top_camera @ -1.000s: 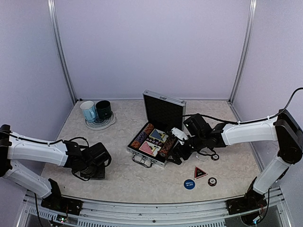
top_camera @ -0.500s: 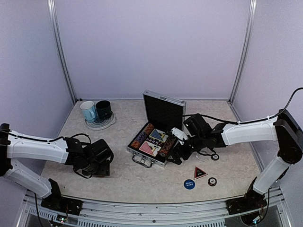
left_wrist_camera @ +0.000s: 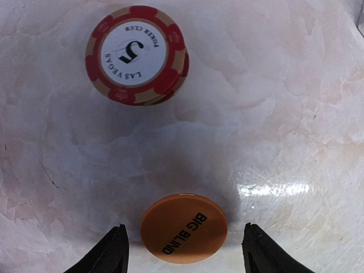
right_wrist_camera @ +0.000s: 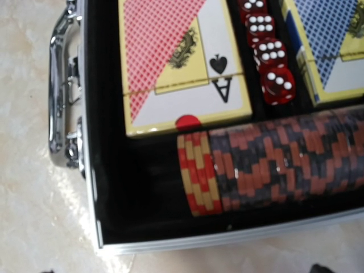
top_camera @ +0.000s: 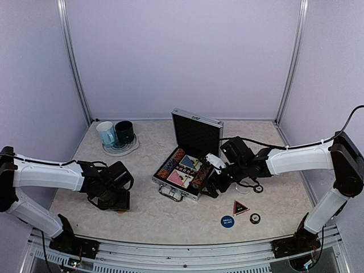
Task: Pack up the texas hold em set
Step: Pick up the small blind button from the center of the board.
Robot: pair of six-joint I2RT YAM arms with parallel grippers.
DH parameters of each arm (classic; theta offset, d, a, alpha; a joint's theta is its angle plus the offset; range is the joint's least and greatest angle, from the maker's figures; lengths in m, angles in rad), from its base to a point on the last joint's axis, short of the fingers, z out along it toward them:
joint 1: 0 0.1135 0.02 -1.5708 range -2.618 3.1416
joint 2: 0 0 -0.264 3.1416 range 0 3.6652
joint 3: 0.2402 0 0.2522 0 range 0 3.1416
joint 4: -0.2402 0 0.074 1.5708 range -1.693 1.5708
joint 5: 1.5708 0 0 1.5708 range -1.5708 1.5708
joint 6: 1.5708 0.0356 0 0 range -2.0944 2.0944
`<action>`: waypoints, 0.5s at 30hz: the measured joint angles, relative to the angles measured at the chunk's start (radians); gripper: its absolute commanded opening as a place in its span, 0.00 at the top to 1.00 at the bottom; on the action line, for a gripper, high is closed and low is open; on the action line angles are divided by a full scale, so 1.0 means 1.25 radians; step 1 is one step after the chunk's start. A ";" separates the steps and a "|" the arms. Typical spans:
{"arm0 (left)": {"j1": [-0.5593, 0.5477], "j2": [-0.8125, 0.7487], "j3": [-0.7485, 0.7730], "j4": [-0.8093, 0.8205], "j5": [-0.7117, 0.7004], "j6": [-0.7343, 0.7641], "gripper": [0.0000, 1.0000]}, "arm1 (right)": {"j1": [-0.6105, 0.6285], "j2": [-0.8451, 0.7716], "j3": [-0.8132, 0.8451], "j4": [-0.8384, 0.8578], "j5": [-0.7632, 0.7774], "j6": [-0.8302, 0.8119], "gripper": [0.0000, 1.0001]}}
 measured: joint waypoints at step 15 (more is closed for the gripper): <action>0.022 0.065 0.028 -0.014 0.048 0.055 0.39 | 0.000 0.000 0.000 0.001 0.001 0.000 0.03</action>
